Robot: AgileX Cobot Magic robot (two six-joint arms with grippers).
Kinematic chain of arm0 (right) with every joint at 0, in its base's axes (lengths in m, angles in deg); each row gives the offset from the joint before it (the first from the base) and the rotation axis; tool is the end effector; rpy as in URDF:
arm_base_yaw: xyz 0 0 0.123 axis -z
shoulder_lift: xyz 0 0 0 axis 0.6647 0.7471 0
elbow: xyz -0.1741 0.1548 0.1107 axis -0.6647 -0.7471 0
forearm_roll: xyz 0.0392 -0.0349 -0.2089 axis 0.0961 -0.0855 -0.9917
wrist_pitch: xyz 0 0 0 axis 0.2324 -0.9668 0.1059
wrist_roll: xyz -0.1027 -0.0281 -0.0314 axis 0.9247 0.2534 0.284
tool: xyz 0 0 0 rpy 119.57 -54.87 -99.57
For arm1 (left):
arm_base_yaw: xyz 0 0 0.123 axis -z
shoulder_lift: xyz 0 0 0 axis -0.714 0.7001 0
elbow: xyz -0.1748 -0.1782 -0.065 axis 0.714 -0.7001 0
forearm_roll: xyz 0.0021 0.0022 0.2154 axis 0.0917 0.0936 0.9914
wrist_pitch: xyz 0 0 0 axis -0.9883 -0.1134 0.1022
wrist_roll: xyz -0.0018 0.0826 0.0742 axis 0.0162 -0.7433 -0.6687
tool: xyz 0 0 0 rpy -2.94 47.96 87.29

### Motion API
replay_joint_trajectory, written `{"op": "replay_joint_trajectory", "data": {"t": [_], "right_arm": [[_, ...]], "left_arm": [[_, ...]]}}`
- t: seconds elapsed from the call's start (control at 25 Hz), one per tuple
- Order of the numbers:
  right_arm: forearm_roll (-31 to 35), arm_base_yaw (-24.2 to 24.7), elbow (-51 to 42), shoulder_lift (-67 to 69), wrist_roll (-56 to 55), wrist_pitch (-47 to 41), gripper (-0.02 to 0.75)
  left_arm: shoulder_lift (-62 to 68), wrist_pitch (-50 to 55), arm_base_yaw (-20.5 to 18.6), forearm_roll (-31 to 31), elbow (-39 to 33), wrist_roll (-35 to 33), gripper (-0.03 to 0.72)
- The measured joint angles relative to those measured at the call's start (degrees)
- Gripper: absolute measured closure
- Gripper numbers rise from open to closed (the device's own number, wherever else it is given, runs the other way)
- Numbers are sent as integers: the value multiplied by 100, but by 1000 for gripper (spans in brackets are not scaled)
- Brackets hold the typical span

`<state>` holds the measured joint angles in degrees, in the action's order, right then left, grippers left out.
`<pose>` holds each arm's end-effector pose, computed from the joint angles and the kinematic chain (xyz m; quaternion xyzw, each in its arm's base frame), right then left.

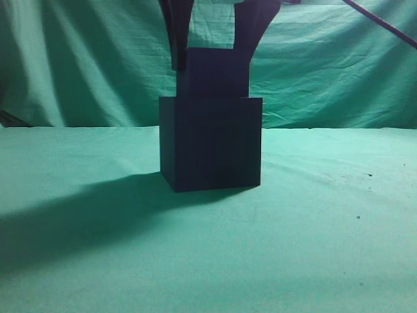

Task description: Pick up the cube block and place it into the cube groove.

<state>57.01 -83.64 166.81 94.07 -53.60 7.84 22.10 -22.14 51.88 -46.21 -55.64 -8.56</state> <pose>0.2671 0.2442 0.2265 -0.2220 0.9708 0.0555 0.0724 0.0620 -0.0033 0.1686 0.0535 0.7972 -0.0065 0.6013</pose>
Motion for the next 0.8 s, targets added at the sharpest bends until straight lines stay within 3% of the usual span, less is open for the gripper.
{"op": "replay_joint_trajectory", "data": {"t": [0.04,0.2,0.4,0.64,0.76,0.8], "right_arm": [[0,0,0,0,11,0,300],[-113,0,290,0,96,-101,155],[-383,0,903,-125,110,-117,166],[-407,0,941,-1102,335,-170,601],[-388,0,954,-1755,350,-197,738],[-384,0,954,-1939,350,-212,738]], "left_arm": [[0,0,0,0,0,0,688],[0,0,0,0,0,0,688],[0,0,0,0,0,0,688],[0,0,0,0,0,0,688],[0,0,0,0,0,0,688],[0,0,0,0,0,0,688]]}}
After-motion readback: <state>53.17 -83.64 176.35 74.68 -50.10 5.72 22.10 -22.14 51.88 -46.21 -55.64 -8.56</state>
